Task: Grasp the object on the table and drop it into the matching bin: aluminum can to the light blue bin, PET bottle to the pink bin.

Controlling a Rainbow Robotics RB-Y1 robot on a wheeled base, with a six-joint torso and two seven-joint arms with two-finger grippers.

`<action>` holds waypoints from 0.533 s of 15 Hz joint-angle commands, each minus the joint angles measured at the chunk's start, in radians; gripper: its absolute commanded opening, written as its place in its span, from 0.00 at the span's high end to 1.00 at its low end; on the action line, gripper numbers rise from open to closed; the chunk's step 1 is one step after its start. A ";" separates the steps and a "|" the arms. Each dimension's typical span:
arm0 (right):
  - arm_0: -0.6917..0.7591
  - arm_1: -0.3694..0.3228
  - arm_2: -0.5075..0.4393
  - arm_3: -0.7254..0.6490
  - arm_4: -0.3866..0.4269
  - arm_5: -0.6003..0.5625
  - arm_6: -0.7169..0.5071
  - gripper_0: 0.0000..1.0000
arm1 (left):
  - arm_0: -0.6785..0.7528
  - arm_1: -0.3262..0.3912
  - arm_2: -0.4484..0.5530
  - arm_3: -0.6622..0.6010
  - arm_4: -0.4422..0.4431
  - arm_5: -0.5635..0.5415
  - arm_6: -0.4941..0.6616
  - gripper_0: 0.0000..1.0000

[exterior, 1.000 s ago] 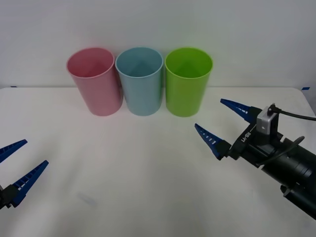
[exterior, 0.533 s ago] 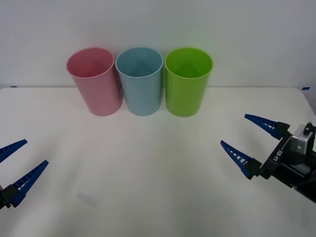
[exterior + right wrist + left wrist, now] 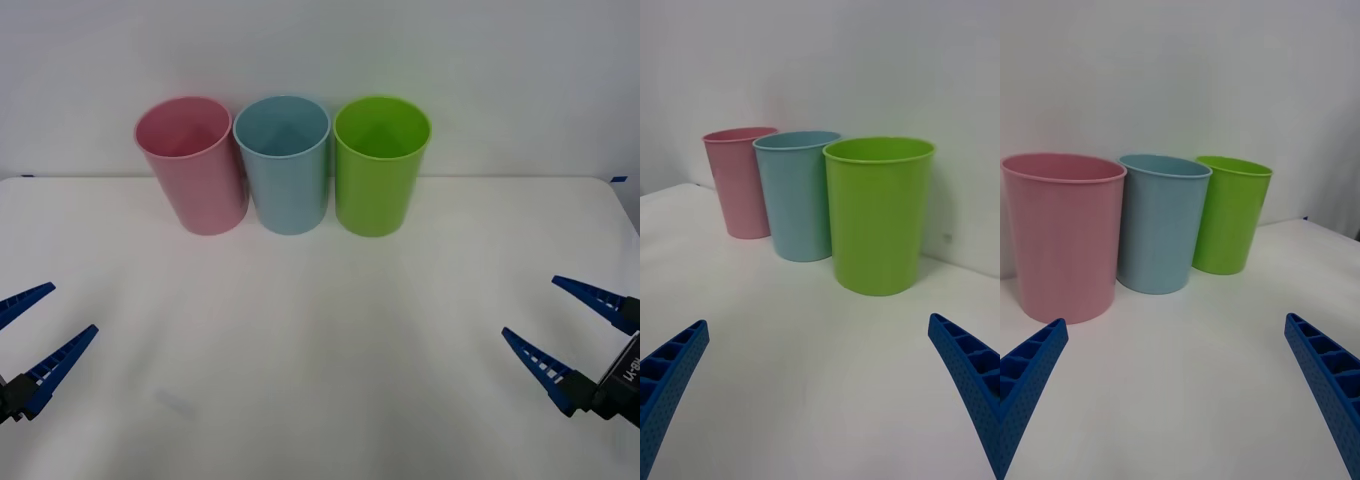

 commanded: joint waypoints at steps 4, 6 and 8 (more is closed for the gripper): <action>0.009 0.025 -0.099 0.098 -0.019 -0.177 0.018 0.00 | 0.000 0.000 0.000 0.000 0.000 0.000 0.000 0.00; 0.018 0.025 -0.122 0.120 -0.025 -0.210 0.018 0.00 | 0.000 0.000 0.000 0.000 0.000 0.000 0.000 0.00; 0.023 0.025 -0.131 0.140 -0.025 -0.225 0.018 0.00 | 0.000 0.000 0.000 0.000 0.000 0.000 0.000 0.00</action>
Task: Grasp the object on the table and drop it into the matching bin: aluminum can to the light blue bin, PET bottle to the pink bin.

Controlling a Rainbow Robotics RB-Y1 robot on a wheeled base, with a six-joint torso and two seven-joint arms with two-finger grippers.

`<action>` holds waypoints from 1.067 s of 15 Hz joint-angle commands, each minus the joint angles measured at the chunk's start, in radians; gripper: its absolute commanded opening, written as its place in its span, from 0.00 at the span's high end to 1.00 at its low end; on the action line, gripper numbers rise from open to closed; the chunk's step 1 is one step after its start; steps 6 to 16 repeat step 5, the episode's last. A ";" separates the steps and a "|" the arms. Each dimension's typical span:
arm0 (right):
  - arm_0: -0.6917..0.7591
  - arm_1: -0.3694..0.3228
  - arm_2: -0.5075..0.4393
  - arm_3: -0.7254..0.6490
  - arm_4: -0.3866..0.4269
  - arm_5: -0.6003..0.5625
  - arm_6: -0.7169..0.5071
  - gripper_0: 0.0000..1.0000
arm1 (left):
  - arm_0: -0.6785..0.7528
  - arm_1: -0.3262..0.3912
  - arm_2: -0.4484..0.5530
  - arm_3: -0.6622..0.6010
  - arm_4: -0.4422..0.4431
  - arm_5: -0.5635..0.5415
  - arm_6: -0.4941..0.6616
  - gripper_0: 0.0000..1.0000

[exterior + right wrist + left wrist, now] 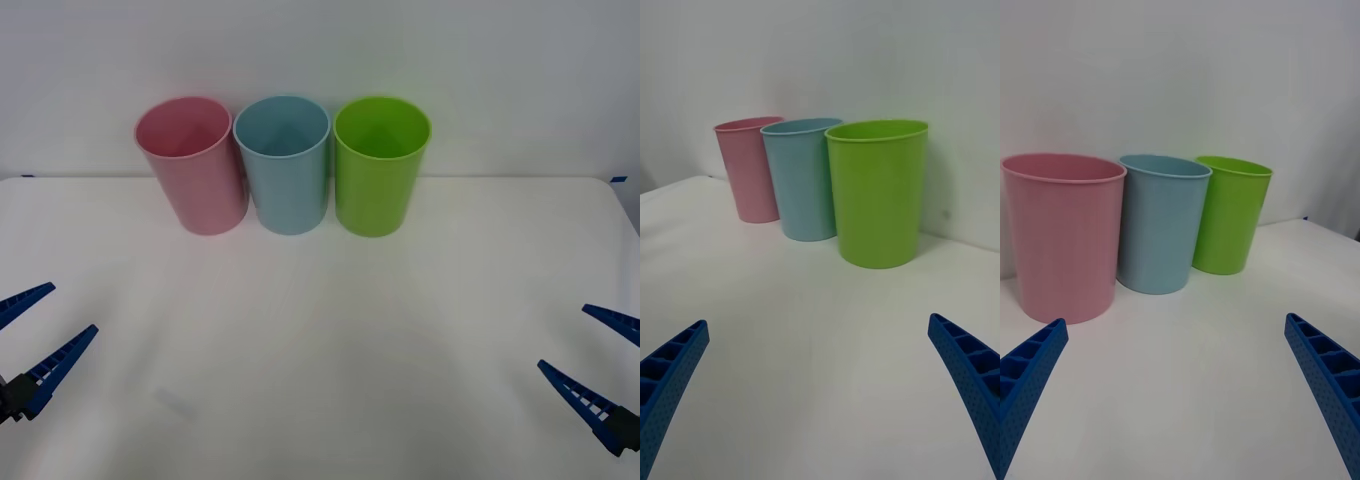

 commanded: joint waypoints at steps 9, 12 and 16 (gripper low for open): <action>0.002 0.000 -0.003 0.022 -0.001 -0.014 0.000 0.00 | 0.000 0.000 0.000 0.000 0.000 0.000 0.000 0.00; 0.002 0.000 -0.003 0.022 -0.001 -0.014 0.000 0.00 | 0.000 0.000 0.000 0.000 0.000 0.000 0.000 0.00; 0.002 0.000 -0.003 0.022 -0.001 -0.014 0.000 0.00 | 0.000 0.000 0.000 0.000 0.000 0.000 0.000 0.00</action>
